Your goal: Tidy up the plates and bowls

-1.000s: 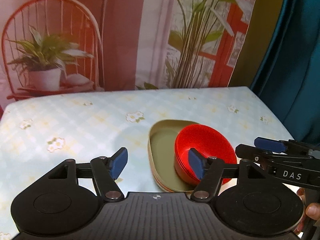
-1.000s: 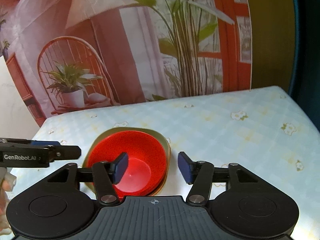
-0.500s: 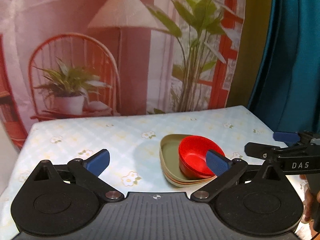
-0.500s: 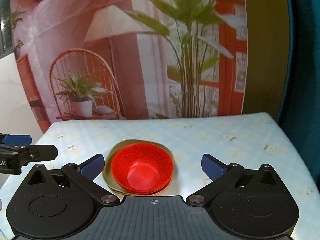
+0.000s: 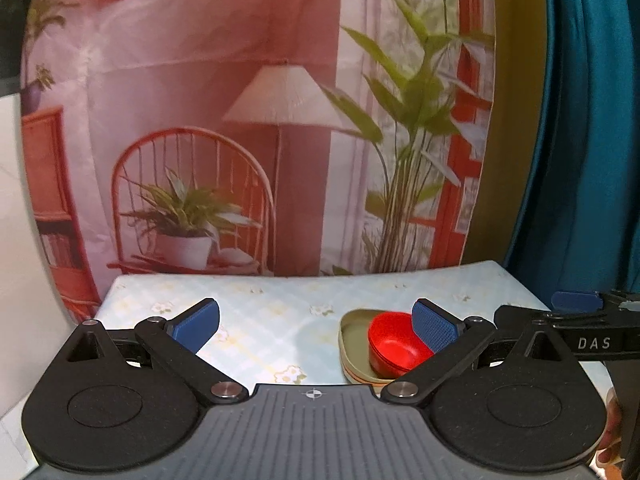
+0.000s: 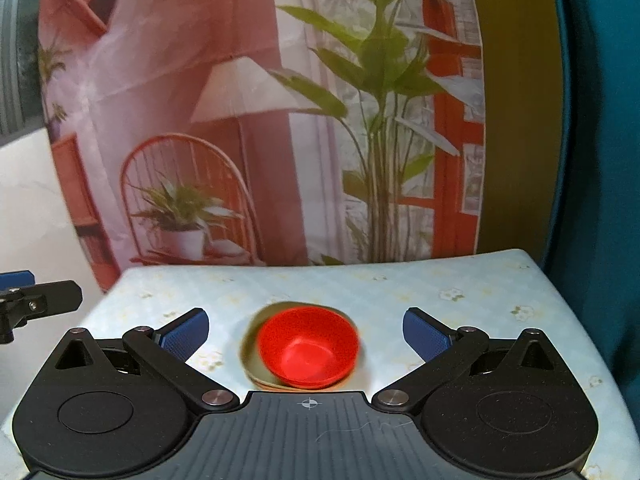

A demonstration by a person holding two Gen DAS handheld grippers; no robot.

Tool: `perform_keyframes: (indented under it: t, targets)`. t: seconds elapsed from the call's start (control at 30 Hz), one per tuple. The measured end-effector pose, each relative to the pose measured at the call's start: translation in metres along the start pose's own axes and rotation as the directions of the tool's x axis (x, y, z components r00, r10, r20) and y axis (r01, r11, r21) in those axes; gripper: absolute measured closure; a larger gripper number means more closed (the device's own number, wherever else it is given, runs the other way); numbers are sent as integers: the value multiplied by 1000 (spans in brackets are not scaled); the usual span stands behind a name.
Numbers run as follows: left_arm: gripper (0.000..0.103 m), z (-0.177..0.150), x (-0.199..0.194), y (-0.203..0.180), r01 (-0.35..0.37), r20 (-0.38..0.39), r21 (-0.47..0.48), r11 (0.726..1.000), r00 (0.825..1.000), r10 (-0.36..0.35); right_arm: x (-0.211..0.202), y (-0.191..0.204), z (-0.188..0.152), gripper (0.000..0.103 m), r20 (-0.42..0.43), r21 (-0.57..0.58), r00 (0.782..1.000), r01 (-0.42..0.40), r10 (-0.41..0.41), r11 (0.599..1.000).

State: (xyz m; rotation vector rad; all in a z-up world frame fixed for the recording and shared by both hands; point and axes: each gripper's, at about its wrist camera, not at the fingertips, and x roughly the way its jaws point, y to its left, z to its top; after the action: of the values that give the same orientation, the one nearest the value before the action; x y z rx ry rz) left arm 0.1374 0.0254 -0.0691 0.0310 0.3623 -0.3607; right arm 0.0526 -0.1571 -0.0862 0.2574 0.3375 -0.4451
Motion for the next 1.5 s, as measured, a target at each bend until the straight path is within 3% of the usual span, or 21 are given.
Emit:
perform_keyframes:
  t: [0.47, 0.73, 1.5]
  targets:
    - [0, 1, -74, 3, -85, 99, -13, 996, 991, 86, -60, 35, 7, 0, 102, -78, 994, -25, 33, 997]
    - [0, 2, -103, 5, -107, 128, -12, 994, 986, 107, -94, 41, 8, 0, 149, -56, 989, -16, 25, 998]
    - [0, 4, -107, 5, -124, 131, -27, 992, 983, 127, -106, 39, 9, 0, 164, -64, 986, 29, -18, 998]
